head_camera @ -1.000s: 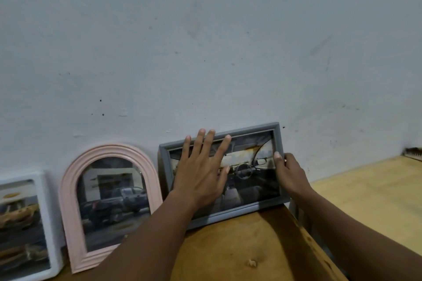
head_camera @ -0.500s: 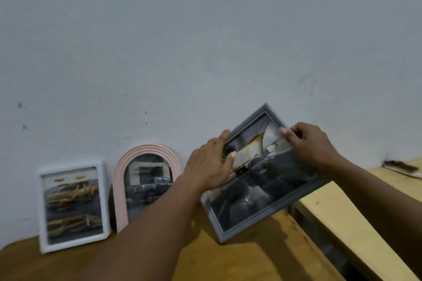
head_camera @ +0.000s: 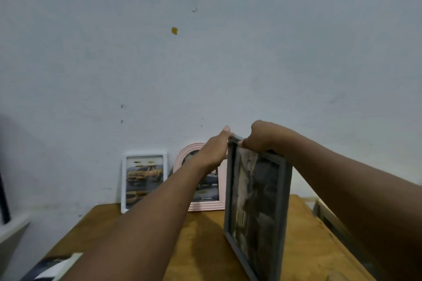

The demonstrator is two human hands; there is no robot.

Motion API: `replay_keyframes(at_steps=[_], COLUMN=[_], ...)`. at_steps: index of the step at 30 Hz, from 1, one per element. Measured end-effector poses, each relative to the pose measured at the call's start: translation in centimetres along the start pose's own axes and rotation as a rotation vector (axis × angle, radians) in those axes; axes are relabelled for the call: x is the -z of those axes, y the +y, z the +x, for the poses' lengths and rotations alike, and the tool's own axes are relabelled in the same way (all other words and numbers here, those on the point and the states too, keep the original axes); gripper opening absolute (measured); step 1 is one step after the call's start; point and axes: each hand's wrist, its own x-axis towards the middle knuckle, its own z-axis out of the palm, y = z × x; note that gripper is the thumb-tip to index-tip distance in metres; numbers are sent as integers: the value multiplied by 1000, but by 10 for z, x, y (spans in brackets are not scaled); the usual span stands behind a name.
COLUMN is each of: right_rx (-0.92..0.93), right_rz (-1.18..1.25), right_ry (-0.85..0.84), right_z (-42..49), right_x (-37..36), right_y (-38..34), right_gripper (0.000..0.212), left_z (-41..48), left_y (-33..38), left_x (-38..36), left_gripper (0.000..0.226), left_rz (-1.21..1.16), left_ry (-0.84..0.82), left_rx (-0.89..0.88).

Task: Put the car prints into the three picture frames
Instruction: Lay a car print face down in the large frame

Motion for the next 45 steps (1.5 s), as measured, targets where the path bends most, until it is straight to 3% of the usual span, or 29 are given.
replay_keyframes(at_steps=[6, 9, 13, 17, 22, 25, 27, 29, 33, 38, 45], right_rx=[-3, 64, 116, 200, 252, 267, 289, 312, 355, 351, 176], right_rz=[530, 592, 627, 582, 308, 176, 112, 53, 6, -50, -92], right_ry=[-319, -369, -475, -474, -264, -240, -222, -206, -191, -198, -337], right_z=[-19, -22, -31, -56, -83, -93, -98, -101, -99, -80, -62], right_x=[-10, -36, -99, -172, -247, -276, -287, -295, -302, -308, -299], right_y=[-36, -39, -44, -43, -33, -27, -23, -20, -21, -18, -24], right_gripper=[41, 43, 60, 68, 77, 78, 84, 90, 97, 112, 140], left_z=[-35, -48, -65, -87, -125, -140, -131, -134, -150, -143, -112], left_y=[-15, -22, -46, -88, -144, -184, -237, -246, -209, -214, -231], left_x=[46, 68, 88, 93, 73, 51, 42, 31, 20, 24, 21], left_gripper=[70, 90, 90, 91, 46, 63, 82, 101, 82, 92, 97], left_rz=[-91, -13, -5, -114, -227, -266, -237, -170, -3, -8, -242], left_ry=[92, 135, 193, 263, 318, 295, 317, 325, 316, 306, 221], left_rx=[66, 133, 212, 317, 484, 537, 538, 544, 492, 409, 440])
